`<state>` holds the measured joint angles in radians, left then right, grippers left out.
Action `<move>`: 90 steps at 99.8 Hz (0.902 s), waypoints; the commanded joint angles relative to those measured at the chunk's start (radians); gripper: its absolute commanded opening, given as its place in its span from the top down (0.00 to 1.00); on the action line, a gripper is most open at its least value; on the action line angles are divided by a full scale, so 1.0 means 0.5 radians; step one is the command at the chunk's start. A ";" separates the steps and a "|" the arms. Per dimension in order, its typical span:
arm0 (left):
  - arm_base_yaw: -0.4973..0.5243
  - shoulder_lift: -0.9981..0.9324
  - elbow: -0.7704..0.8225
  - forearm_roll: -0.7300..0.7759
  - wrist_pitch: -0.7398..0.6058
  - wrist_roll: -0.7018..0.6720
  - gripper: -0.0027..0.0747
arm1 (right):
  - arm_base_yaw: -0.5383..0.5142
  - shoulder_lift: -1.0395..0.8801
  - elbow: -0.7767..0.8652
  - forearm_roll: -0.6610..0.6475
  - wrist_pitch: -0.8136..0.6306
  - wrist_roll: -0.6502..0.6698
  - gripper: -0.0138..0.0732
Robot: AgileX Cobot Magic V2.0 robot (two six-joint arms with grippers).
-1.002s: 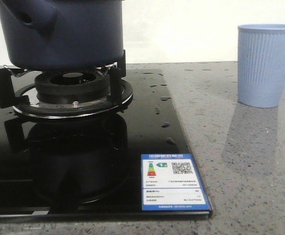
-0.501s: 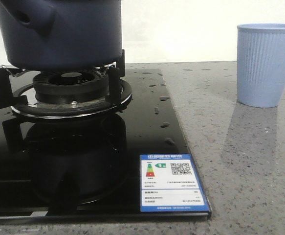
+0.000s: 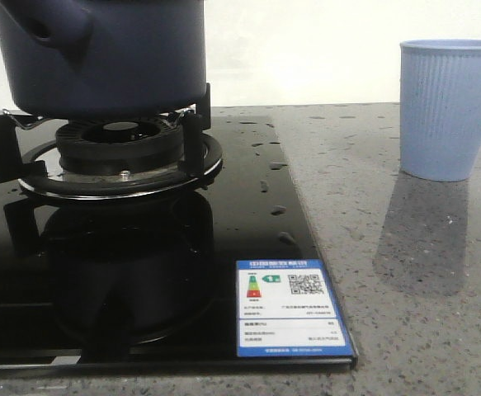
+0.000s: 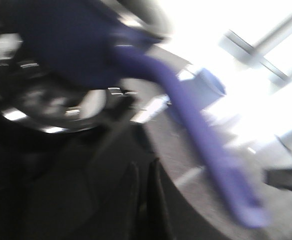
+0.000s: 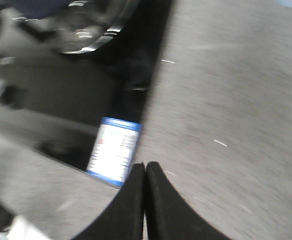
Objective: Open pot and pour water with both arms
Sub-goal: 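Grasp the purple lid knob with the left gripper and lift the lid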
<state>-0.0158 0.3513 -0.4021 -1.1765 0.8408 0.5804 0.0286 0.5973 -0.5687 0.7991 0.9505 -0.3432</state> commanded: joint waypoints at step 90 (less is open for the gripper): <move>-0.323 1.376 -1.173 -0.342 -0.277 1.616 0.20 | 0.088 0.038 -0.287 0.905 -0.542 -1.606 0.27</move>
<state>-0.1677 1.0044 -0.9288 -1.3139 0.7671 1.3781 0.0705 0.6077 -0.6770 1.2015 0.7117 -1.1318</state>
